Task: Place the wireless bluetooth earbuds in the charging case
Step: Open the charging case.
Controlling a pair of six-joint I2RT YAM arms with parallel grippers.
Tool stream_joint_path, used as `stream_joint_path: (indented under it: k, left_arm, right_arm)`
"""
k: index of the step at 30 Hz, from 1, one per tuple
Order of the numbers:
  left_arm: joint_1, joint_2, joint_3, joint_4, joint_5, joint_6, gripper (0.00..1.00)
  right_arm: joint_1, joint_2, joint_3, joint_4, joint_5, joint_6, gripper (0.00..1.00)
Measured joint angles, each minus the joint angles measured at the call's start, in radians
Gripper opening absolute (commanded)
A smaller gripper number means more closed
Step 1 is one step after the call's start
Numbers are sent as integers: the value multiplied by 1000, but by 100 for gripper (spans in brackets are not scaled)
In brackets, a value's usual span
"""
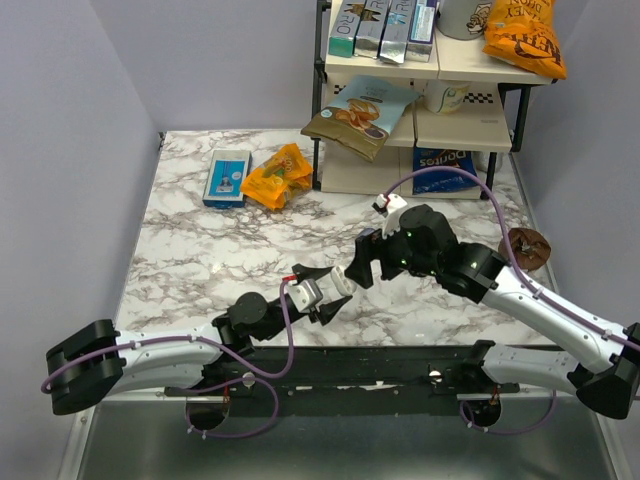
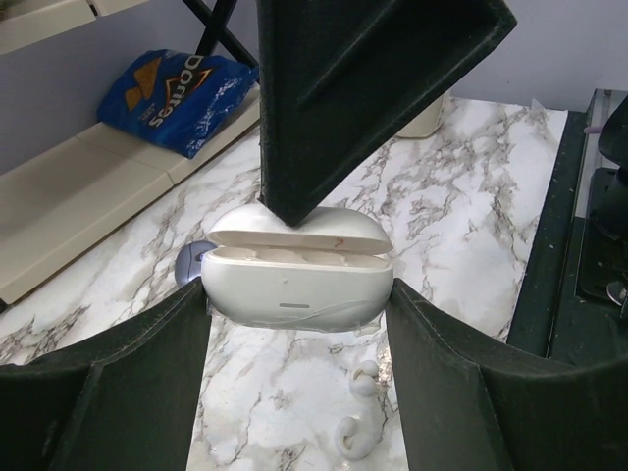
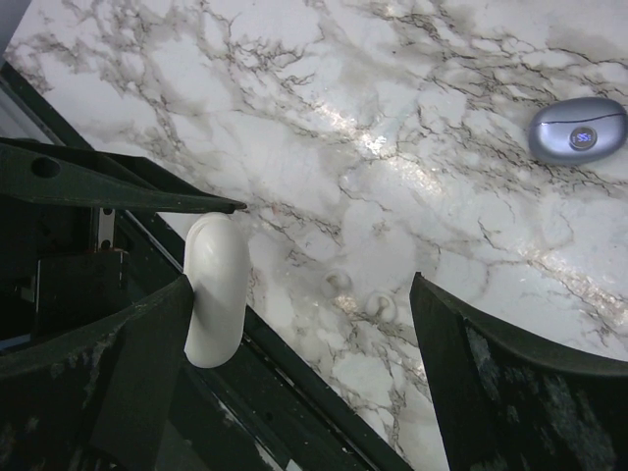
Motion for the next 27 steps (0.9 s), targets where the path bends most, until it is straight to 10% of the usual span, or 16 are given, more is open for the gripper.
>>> stream_joint_path:
  k: [14,27]
  left_arm:
    - [-5,-40,-4,-6,-14,-1,0]
    - [-18,-35,-4,14,-16,0,0]
  right_arm:
    - [-1,-121,-15,-5,18,4,95]
    - [-1,-22,-32,65,-159,28,63]
